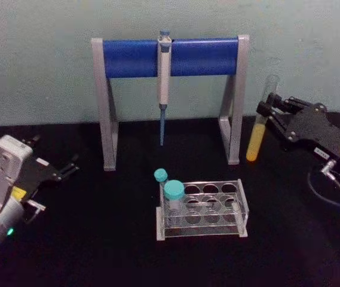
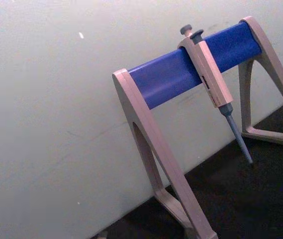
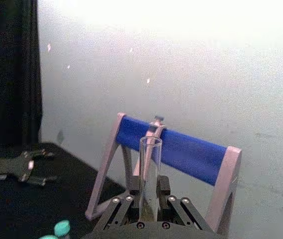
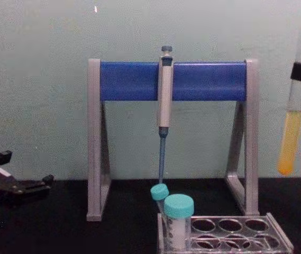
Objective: Pick up the test tube from the test tube rack, shake it, then place it back into the test tube rack.
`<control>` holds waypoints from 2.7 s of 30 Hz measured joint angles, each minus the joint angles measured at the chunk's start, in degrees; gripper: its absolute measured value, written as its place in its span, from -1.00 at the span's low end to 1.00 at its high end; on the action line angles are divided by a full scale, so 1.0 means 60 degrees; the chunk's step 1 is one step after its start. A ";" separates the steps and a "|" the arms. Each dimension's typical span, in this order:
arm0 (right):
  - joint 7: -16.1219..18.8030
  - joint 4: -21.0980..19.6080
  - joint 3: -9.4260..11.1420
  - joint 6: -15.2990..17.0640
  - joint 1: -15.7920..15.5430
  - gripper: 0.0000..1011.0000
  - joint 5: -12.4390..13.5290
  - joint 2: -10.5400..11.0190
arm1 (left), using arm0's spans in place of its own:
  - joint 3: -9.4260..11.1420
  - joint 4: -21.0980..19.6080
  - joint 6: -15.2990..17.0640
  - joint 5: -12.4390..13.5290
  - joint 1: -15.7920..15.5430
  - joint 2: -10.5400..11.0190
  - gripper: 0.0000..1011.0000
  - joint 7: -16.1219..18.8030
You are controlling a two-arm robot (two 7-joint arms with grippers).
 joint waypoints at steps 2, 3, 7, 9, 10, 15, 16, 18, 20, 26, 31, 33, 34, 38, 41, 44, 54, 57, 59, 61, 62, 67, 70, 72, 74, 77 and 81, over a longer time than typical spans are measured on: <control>-0.0041 0.0153 0.0024 -0.0133 0.0046 -0.55 -0.0001 -0.0263 | 0.0000 0.0000 0.0000 0.0000 0.0000 0.0000 0.98 0.0000; -0.0037 0.0217 0.0026 -0.0171 0.0067 -0.55 0.0013 -0.0351 | 0.0000 0.0000 0.0000 0.0000 0.0001 0.0000 0.98 0.0000; 0.0138 0.0515 0.0023 -0.0278 0.0213 -0.55 0.0202 -0.0740 | 0.0001 0.0000 0.0000 0.0000 0.0001 0.0000 0.98 0.0000; 0.0314 0.0678 -0.0019 -0.0280 0.0328 -0.55 0.0305 -0.0936 | 0.0001 0.0000 0.0000 0.0001 0.0001 0.0000 0.98 0.0000; 0.0375 0.0728 -0.0037 -0.0275 0.0366 -0.55 0.0341 -0.0992 | 0.0000 0.0000 0.0000 0.0000 0.0001 0.0000 0.98 0.0000; 0.0861 0.0943 -0.0209 -0.0194 0.0557 -0.55 0.0565 -0.1200 | 0.0000 0.0000 0.0000 0.0000 0.0000 0.0000 0.98 -0.0001; 0.0940 0.0952 -0.0231 -0.0183 0.0575 -0.55 0.0603 -0.1205 | 0.0000 0.0000 0.0000 0.0000 0.0001 0.0000 0.98 0.0000; 0.1085 0.0965 -0.0275 -0.0162 0.0602 -0.55 0.0673 -0.1201 | 0.0000 0.0000 0.0000 0.0000 0.0000 0.0000 0.98 0.0000; 0.1277 0.0963 -0.0328 -0.0125 0.0627 -0.55 0.0771 -0.1153 | 0.0000 0.0001 0.0000 0.0001 0.0000 0.0000 0.98 0.0000; 0.1501 0.0758 -0.0456 0.0133 0.0584 -0.55 0.0867 -0.0812 | 0.0000 0.0000 0.0000 0.0001 0.0001 0.0000 0.98 0.0000; 0.1425 0.0455 -0.0502 0.0350 0.0418 -0.55 0.0714 -0.0409 | 0.0000 0.0000 0.0000 0.0000 0.0000 0.0000 0.98 -0.0001; 0.1408 0.0385 -0.0506 0.0380 0.0373 -0.55 0.0663 -0.0316 | 0.0000 0.0000 0.0000 0.0001 0.0001 0.0000 0.98 0.0000; 0.1391 0.0334 -0.0507 0.0395 0.0334 -0.55 0.0633 -0.0245 | 0.0001 0.0000 0.0000 0.0000 0.0000 0.0000 0.98 0.0000; 0.1379 0.0231 -0.0506 0.0408 0.0216 -0.55 0.0590 -0.0086 | 0.0000 0.0000 0.0000 0.0000 0.0000 0.0000 0.98 0.0000; 0.1387 0.0179 -0.0503 0.0413 0.0129 -0.55 0.0588 -0.0005 | 0.0001 0.0000 0.0000 0.0001 0.0000 0.0000 0.98 -0.0001; 0.1399 0.0163 -0.0512 0.0424 0.0056 -0.55 0.0582 0.0053 | 0.0000 0.0000 0.0000 0.0001 0.0001 0.0000 0.98 0.0000; 0.1437 0.0342 -0.0619 0.0494 -0.0001 -0.55 0.0539 0.0114 | 0.0000 0.0000 0.0000 0.0001 0.0000 0.0000 0.98 -0.0001; 0.1436 0.0440 -0.0662 0.0507 0.0016 -0.55 0.0502 0.0098 | 0.0000 0.0000 0.0000 0.0000 0.0000 0.0000 0.98 0.0000; 0.1437 0.0484 -0.0685 0.0511 0.0028 -0.55 0.0473 0.0090 | 0.0001 0.0000 0.0000 0.0000 0.0001 0.0000 0.98 0.0000; 0.1426 0.0539 -0.0723 0.0528 0.0050 -0.55 0.0409 0.0086 | 0.0000 0.0000 0.0000 0.0000 0.0000 0.0000 0.98 0.0000; 0.1418 0.0556 -0.0736 0.0535 0.0056 -0.55 0.0376 0.0085 | 0.0001 0.0000 0.0000 0.0000 0.0000 0.0000 0.98 0.0000; 0.1374 0.0675 -0.0791 0.0565 0.0099 -0.55 0.0269 0.0058 | 0.0000 0.0000 0.0000 0.0001 0.0000 0.0000 0.98 0.0000; 0.1355 0.0751 -0.0827 0.0594 0.0132 -0.55 0.0192 0.0037 | 0.0001 0.0000 0.0000 0.0000 0.0000 0.0000 0.98 0.0000; 0.1353 0.0805 -0.0849 0.0606 0.0152 -0.55 0.0149 0.0022 | 0.0001 0.0000 0.0000 0.0001 0.0000 0.0000 0.98 0.0000; 0.1358 0.0838 -0.0865 0.0617 0.0171 -0.55 0.0132 0.0015 | 0.0000 0.0000 0.0000 0.0000 0.0001 0.0000 0.98 0.0000; 0.1360 0.0903 -0.0907 0.0648 0.0210 -0.55 0.0071 -0.0008 | 0.0000 0.0000 0.0000 0.0000 0.0001 0.0000 0.98 0.0000; 0.1362 0.0995 -0.0963 0.0690 0.0265 -0.55 0.0001 -0.0039 | 0.0000 0.0000 0.0000 0.0000 0.0001 0.0000 0.98 0.0000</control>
